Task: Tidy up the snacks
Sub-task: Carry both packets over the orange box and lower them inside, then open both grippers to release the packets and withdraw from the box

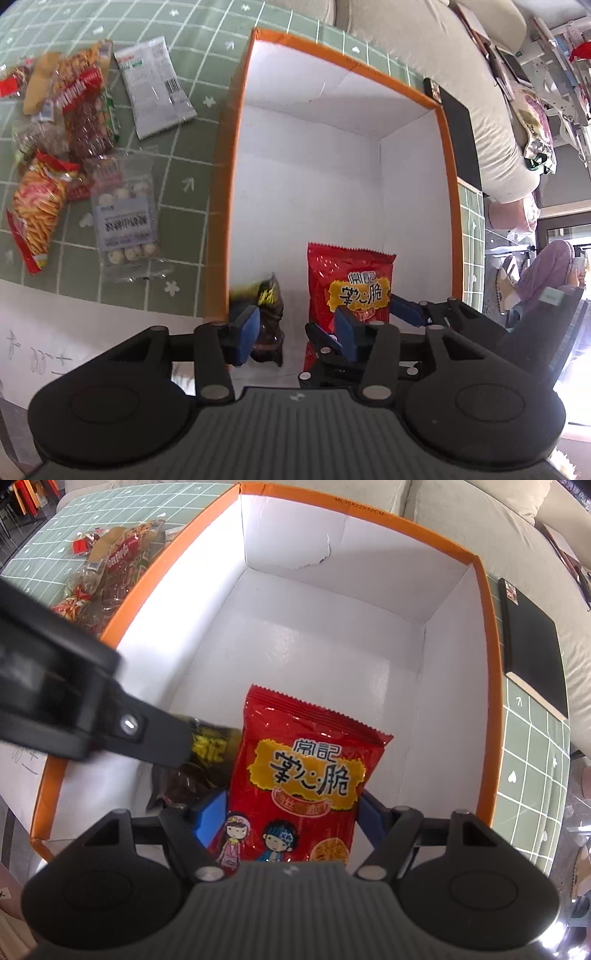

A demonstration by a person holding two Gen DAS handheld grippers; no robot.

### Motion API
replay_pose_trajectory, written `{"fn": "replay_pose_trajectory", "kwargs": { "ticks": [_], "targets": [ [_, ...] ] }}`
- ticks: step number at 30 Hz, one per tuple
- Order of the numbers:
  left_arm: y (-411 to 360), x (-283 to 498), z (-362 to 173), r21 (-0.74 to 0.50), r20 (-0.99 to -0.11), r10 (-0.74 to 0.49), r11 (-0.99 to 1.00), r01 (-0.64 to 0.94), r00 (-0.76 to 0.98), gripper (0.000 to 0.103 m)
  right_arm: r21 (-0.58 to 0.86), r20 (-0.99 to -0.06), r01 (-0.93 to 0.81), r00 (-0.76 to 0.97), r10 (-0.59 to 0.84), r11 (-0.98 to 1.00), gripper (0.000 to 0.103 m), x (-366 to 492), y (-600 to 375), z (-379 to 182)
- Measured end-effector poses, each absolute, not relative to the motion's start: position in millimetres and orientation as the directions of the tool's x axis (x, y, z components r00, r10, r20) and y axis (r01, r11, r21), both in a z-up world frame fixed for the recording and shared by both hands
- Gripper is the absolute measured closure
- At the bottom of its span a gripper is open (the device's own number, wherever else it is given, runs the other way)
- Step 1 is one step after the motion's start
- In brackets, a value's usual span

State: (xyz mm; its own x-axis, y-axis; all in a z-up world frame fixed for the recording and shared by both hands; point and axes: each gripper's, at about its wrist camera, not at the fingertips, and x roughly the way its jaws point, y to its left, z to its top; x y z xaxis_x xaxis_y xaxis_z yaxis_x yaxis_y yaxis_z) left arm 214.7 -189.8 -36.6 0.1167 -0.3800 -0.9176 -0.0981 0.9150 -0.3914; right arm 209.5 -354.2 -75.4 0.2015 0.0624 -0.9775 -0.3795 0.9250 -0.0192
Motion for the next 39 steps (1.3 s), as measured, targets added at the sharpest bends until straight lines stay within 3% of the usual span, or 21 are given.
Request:
{"fn": "replay_pose_trajectory", "kwargs": {
  "ticks": [6, 11, 22, 35, 39],
  "targets": [
    [-178.7, 209.9, -22.4, -0.412, -0.906, -0.396, 0.907, -0.092, 0.152, 0.043, -0.013, -0.984, -0.362, 0.168, 0.051, 0.932, 0.029, 217.1, -350.8, -85.5],
    [-171.8, 204.0, -20.2, -0.438, -0.894, -0.420, 0.894, -0.097, 0.157, 0.043, -0.016, -0.983, -0.343, 0.177, 0.048, 0.939, 0.014, 226.8, -349.8, -83.7],
    [-140.6, 185.8, 1.8, -0.492, -0.854, -0.465, 0.868, -0.072, 0.235, 0.043, -0.088, -0.959, -0.323, 0.283, 0.008, 0.942, 0.013, 218.5, -321.9, -57.8],
    [-58.7, 160.6, 15.8, -0.443, -0.823, -0.354, 0.890, -0.111, 0.444, 0.043, -0.107, -0.835, -0.223, 0.549, 0.034, 0.969, 0.012, 168.0, -264.9, 14.3],
    [-39.8, 150.4, 21.3, -0.345, -0.801, -0.263, 0.937, -0.055, 0.538, 0.043, -0.076, -0.772, -0.167, 0.634, 0.048, 0.983, 0.012, 156.3, -236.8, 22.7]
  ]
}}
